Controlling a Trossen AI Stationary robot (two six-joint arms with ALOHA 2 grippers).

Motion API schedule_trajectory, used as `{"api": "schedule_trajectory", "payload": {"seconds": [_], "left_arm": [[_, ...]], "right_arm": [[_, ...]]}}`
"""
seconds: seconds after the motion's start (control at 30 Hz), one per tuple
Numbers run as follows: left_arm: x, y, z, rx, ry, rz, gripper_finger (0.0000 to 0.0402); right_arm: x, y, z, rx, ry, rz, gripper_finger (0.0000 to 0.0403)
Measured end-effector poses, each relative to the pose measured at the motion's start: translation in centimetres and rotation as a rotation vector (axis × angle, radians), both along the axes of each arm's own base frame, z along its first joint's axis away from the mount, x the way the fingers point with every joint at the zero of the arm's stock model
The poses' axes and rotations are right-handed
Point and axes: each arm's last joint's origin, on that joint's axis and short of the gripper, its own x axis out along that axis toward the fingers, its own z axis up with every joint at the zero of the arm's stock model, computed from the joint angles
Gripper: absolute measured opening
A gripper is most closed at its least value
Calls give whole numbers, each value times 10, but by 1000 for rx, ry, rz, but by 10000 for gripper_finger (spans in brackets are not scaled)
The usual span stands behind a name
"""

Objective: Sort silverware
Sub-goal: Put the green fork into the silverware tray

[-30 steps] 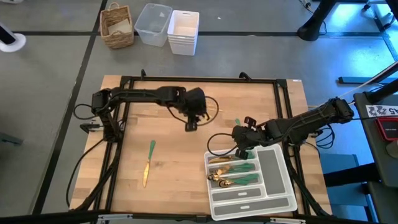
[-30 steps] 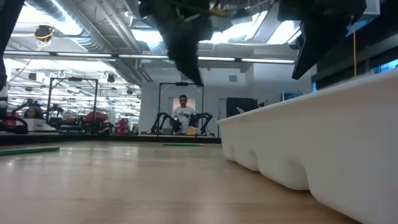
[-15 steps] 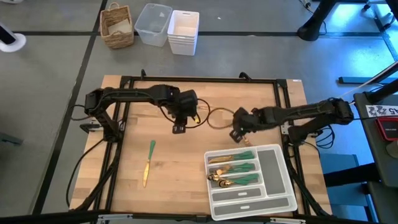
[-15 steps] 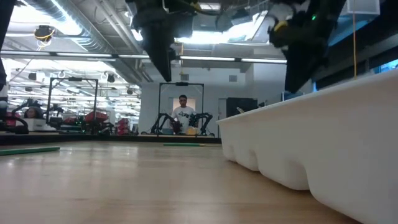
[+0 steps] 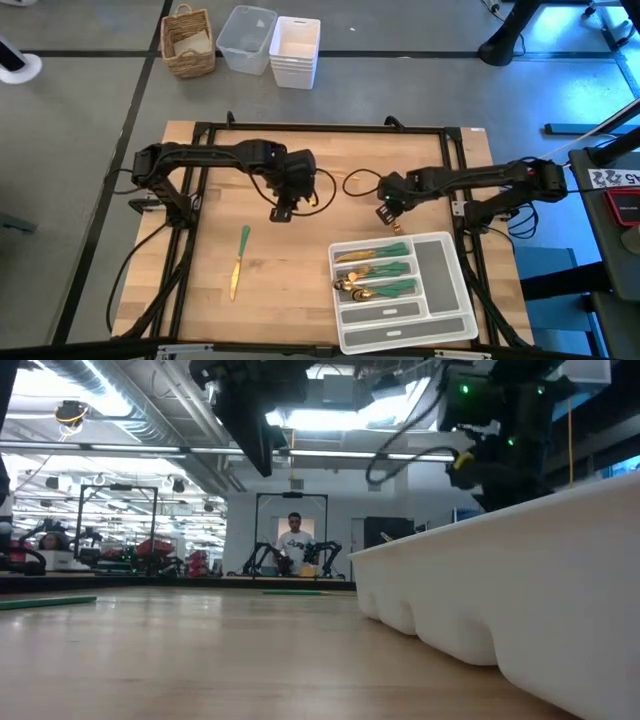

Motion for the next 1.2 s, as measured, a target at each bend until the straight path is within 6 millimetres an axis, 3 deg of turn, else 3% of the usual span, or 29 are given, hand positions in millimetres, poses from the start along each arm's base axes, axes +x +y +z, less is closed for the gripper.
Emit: {"api": "schedule_trajectory", "payload": {"seconds": [0.37,0.8,0.97,1.2], "left_arm": [[-4,-3,7,1,-56,5,125],[-13,-5,-65,-17,-46,51,125],[-13,-7,-77,-27,-81,71,125],[-10,-21,-78,-31,-104,30,125]], "right_arm": [[-4,3,-30,67,-29,13,120],[-1,1,-33,36,-43,6,120],[2,1,-45,37,13,4,120],[9,0,-63,46,80,4,120]]}}
